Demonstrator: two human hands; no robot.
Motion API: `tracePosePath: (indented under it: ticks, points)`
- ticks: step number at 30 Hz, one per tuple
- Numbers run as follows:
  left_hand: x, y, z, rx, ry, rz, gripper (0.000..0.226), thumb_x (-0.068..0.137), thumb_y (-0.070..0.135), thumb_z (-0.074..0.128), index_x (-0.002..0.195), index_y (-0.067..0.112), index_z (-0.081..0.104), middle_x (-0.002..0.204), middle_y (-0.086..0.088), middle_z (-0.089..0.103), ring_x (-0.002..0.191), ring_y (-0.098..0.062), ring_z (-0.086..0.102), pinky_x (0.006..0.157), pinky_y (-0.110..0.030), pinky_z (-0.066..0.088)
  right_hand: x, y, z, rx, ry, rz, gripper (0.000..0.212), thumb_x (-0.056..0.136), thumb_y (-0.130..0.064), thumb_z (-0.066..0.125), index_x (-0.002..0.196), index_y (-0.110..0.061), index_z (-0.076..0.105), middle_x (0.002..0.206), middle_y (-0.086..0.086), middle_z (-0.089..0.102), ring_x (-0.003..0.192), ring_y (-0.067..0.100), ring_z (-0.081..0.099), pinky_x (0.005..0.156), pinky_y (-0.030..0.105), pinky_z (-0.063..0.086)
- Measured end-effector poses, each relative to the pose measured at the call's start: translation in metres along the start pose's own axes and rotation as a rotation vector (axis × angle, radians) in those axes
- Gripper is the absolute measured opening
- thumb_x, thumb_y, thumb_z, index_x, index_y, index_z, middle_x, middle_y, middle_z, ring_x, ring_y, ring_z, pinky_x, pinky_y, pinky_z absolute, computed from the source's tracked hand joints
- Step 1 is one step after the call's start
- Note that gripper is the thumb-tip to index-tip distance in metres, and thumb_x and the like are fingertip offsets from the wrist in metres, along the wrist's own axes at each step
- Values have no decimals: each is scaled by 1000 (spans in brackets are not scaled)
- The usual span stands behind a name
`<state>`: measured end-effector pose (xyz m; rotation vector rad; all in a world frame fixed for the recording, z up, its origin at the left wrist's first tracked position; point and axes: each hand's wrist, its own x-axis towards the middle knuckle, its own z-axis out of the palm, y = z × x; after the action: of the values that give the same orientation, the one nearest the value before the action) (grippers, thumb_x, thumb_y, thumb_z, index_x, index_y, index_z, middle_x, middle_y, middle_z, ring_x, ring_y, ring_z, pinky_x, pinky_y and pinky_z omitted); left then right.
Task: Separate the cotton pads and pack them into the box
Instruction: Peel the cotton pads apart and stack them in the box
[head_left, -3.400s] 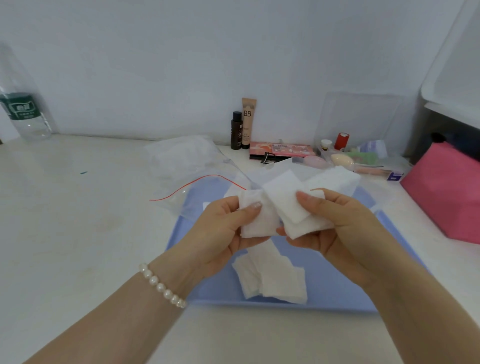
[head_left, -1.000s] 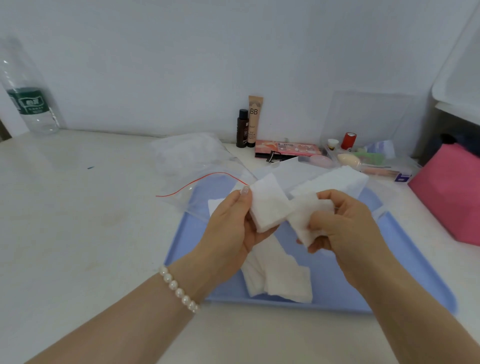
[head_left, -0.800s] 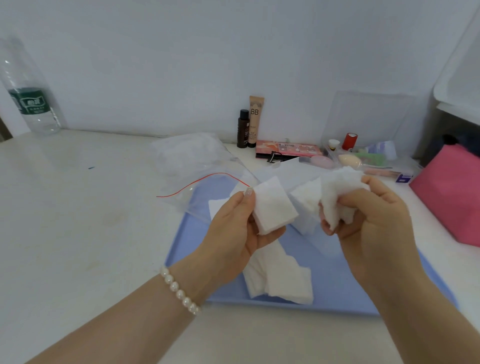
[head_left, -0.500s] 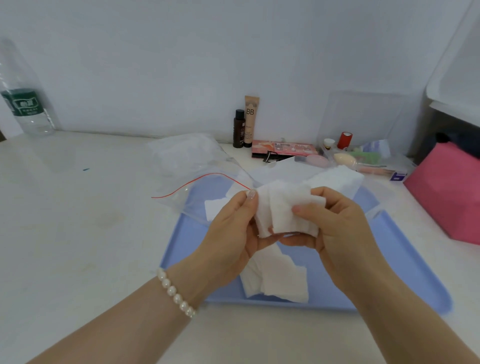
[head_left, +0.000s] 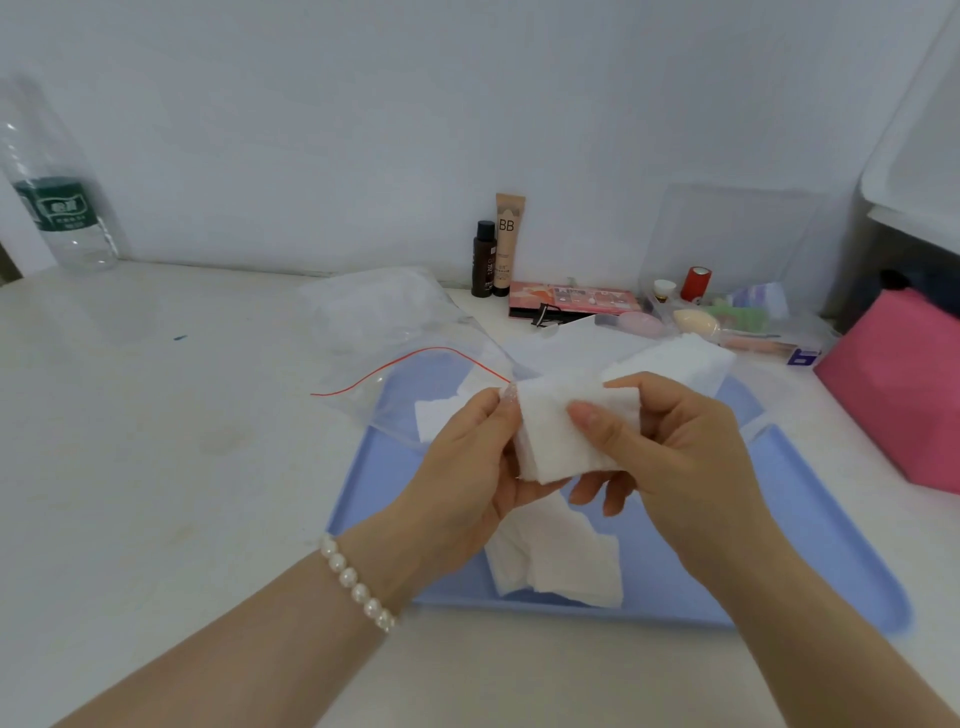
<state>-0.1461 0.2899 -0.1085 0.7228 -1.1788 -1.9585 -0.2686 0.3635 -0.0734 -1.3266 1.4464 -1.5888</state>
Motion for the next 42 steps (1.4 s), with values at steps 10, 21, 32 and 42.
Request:
tracePosePath:
  ticks: [10,21,32,42]
  points:
    - [2,-3,0,-58,-18,-33,45,103,29,29,126,-5,48,122,-30,57,79,-27,62,70,-33,53,0,12,4,-134,35,24,12,89,-15,59,83,-5,59,57,9,66,41,24,62,35,27,46]
    - [-4,-4,4,0,-87,29,50,85,31,53,120,-4,45,105,-25,62,64,-22,61,70,-33,54,-2,13,5,-170,71,32,17,90,-22,58,82,-7,58,65,12,67,44,24,64,37,29,48]
    - [-4,2,6,-97,18,9,38,98,25,39,120,-5,48,108,-18,62,83,-22,64,67,-31,57,-1,6,8,102,72,204,29,100,-25,35,86,-4,50,55,16,64,42,31,62,36,30,50]
    - [-3,5,8,-114,53,-47,30,97,24,40,112,2,53,121,-20,61,113,-37,59,78,-38,57,3,-17,-23,57,321,-190,15,85,-22,57,76,-11,61,47,6,58,31,16,44,32,19,31]
